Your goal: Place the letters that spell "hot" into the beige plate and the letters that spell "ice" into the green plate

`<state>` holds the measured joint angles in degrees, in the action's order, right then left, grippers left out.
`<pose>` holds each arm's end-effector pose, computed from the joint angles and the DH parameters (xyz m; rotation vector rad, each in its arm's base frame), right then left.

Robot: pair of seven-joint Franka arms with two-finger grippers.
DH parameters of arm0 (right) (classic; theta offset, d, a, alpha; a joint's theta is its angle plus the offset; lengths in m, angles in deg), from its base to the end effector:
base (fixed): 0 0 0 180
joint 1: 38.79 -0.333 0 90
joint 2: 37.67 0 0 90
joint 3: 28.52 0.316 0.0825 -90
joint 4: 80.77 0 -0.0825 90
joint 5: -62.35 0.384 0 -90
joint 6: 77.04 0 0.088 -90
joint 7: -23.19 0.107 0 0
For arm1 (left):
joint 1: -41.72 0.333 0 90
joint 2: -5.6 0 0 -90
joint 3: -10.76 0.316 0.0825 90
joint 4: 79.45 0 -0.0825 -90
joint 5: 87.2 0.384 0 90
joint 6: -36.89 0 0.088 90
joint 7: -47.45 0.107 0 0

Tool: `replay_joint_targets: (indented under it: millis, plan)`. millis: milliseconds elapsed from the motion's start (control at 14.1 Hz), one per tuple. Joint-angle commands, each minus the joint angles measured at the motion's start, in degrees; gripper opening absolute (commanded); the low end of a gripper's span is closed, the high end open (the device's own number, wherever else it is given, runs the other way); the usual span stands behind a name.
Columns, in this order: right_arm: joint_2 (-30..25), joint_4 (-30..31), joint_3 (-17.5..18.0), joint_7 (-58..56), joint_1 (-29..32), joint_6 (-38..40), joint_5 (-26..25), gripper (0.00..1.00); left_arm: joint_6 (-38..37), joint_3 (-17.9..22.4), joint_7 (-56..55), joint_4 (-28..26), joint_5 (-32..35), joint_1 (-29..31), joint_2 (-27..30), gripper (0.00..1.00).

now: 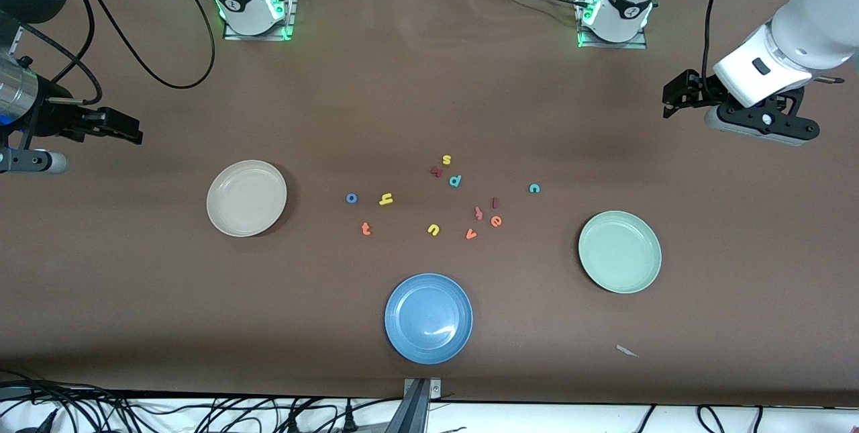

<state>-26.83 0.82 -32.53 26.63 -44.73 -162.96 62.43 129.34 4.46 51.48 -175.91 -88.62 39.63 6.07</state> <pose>0.6023 0.0244 0.5780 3.1193 -0.0403 -0.1756 0.5453 -0.0832 0.5794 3.1006 -0.3345 -0.0978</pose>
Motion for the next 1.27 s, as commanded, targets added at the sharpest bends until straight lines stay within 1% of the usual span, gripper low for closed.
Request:
replay_joint_targets:
  millis: [0, 637, 920, 1204]
  plan:
    - [0.4, -0.6, 0.1, -0.2, 0.1, -0.4, 0.2, 1.0, -0.5, -0.4, -0.5, 0.7, 1.1, 0.2, 0.2, 1.0]
    - [0.4, -0.4, 0.1, -0.2, 0.1, -0.7, 0.0, 1.0, -0.5, -0.6, -0.3, 0.7, 0.7, 0.1, 0.2, 1.0]
    - [0.4, -0.4, 0.1, -0.1, 0.1, -0.8, 0.1, 1.0, -0.6, -0.4, -0.1, 2.1, 0.6, 0.0, 0.0, 1.0]
    - [0.4, -0.4, 0.1, -0.2, 0.1, -0.7, -0.2, 1.0, -0.9, -0.4, -0.3, 2.4, 0.8, 0.0, -0.1, 1.0]
